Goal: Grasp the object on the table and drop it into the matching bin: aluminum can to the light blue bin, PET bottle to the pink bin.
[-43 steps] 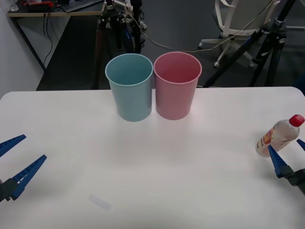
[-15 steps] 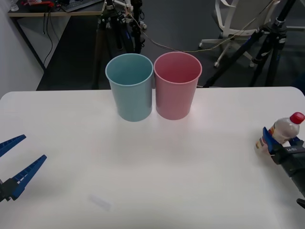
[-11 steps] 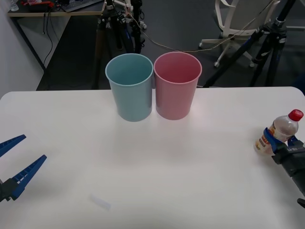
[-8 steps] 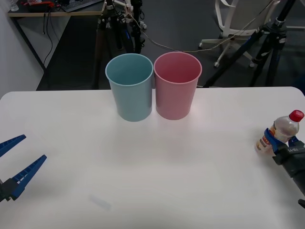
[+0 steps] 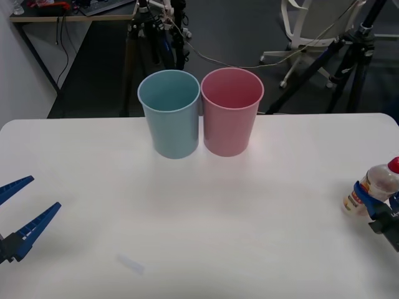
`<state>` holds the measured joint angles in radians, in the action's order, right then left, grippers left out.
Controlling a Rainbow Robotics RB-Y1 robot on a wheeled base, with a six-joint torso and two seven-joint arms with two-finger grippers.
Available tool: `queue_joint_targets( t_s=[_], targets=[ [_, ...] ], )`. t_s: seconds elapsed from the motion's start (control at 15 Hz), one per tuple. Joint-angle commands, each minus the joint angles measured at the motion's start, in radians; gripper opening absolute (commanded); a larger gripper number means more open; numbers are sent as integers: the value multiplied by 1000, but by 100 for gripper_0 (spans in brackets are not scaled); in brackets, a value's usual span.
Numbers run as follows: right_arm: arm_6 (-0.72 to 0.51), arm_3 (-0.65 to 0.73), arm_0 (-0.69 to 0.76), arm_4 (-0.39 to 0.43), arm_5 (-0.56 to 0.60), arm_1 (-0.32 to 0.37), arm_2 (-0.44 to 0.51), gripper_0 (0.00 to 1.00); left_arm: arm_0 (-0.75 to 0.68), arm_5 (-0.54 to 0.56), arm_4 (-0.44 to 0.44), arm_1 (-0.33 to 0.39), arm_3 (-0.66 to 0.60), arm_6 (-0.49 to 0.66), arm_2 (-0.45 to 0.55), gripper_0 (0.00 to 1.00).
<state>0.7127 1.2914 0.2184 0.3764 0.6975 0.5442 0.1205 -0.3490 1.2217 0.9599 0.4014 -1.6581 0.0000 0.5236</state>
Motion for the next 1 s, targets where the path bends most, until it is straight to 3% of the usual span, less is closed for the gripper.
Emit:
queue_joint_targets(
  t_s=[0.07,0.33,0.53,0.8,1.0],
  targets=[
    [-9,178,113,6,-76,25,1,0,0,0,0,0,0,0,0,100],
    [-32,420,248,-24,-176,89,-1,0,0,0,0,0,0,0,0,100],
    [-49,578,332,-94,-245,164,-2,0,0,0,0,0,0,0,0,100],
    [-61,781,437,-287,-332,367,5,0,0,0,0,0,0,0,0,100],
    [-73,885,457,-341,-388,459,54,0,0,0,0,0,0,0,0,100]
  ],
)
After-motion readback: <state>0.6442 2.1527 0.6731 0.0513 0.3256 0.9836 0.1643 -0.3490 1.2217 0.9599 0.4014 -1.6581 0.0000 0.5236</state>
